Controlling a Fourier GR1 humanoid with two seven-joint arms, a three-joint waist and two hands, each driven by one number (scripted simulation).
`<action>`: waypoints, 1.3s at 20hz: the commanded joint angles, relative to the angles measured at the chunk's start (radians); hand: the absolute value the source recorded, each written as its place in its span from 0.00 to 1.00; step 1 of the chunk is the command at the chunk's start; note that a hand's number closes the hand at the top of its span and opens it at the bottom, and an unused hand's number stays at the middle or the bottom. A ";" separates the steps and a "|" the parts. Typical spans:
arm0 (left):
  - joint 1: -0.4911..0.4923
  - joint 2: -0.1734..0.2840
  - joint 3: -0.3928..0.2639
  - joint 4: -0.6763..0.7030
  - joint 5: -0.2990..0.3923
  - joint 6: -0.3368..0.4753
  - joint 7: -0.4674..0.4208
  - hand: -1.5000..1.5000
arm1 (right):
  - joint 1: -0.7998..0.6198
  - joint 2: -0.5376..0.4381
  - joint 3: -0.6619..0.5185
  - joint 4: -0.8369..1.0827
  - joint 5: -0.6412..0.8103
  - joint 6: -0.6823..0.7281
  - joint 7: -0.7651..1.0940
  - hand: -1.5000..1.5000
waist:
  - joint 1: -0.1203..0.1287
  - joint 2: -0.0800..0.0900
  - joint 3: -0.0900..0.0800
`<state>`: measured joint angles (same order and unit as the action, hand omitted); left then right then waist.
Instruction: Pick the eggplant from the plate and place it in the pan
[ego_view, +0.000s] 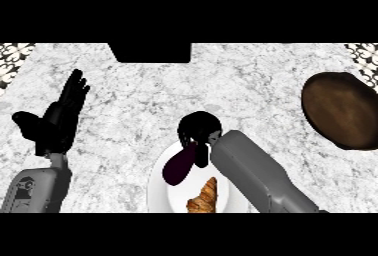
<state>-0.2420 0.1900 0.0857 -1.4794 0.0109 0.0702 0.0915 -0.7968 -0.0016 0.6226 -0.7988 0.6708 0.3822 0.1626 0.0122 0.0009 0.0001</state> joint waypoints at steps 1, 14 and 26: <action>0.004 0.025 0.028 -0.010 0.009 -0.016 0.014 0.50 | 0.112 -0.029 0.001 -0.094 0.058 -0.045 -0.023 1.00 | -0.013 -0.002 0.000; 0.043 0.021 0.040 -0.019 0.006 0.006 0.019 0.50 | 0.304 -0.096 -0.020 -0.647 0.304 -0.416 0.566 1.00 | -0.072 -0.025 -0.001; 0.022 -0.003 0.008 -0.033 -0.005 0.002 0.034 0.50 | 0.513 -0.275 -0.298 -1.112 0.254 -0.499 0.574 1.00 | -0.021 -0.003 0.001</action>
<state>-0.2188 0.1894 0.1076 -1.4720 0.0080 0.0720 0.0859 -0.3405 -0.2429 0.4320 -1.8410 0.9781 -0.0461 0.7863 -0.0242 -0.0065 -0.0001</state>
